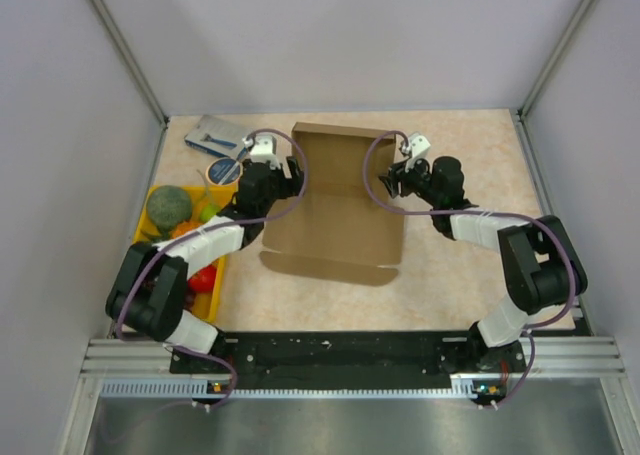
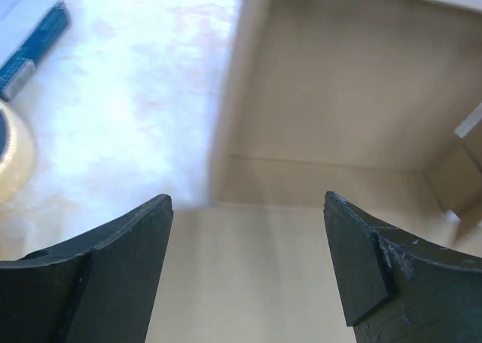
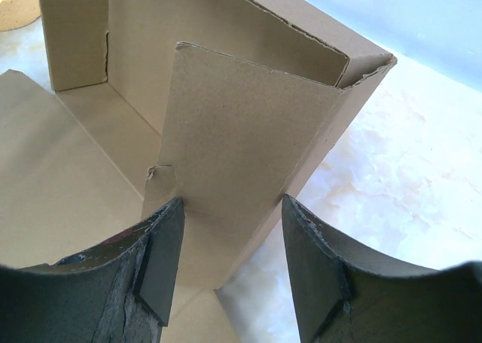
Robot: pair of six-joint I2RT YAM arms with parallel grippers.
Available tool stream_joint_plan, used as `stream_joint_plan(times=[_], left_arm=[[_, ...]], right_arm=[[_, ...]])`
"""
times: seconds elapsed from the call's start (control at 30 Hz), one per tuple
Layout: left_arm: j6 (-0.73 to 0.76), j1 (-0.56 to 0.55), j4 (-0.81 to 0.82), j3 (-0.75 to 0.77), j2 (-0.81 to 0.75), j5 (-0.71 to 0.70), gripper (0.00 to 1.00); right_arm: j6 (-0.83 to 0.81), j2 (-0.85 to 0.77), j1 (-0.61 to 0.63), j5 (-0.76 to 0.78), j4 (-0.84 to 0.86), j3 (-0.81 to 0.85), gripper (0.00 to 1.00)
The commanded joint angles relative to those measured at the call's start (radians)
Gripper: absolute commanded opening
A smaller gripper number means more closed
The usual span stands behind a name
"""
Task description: Fold the paper box
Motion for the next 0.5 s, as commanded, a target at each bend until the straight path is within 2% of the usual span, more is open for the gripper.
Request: stream_joint_plan(times=[0.0, 0.13, 0.2, 0.23, 0.3, 0.37, 0.47], left_arm=[[-0.046, 0.138, 0.012, 0.134, 0.144, 0.164, 0.86], [0.047, 0.201, -0.02, 0.294, 0.3, 0.371, 0.83], [0.072, 0.204, -0.036, 0.363, 0.365, 0.37, 0.81], [0.089, 0.209, -0.045, 0.392, 0.387, 0.424, 0.81], [0.115, 0.212, -0.097, 0.474, 0.431, 0.475, 0.73], [0.132, 0.203, -0.125, 0.504, 0.448, 0.457, 0.72], [0.126, 0.203, -0.178, 0.555, 0.479, 0.396, 0.63]], right_arm=[[0.001, 0.014, -0.003, -0.011, 0.056, 0.043, 0.54], [-0.002, 0.022, -0.003, -0.013, 0.051, 0.055, 0.54], [-0.004, 0.029, -0.003, -0.011, 0.051, 0.061, 0.54], [-0.004, 0.034, -0.004, -0.011, 0.053, 0.064, 0.54], [-0.002, 0.039, -0.003, -0.01, 0.051, 0.073, 0.54], [0.001, 0.049, -0.004, -0.007, 0.05, 0.079, 0.54], [0.01, 0.06, -0.003, -0.007, 0.054, 0.089, 0.54]])
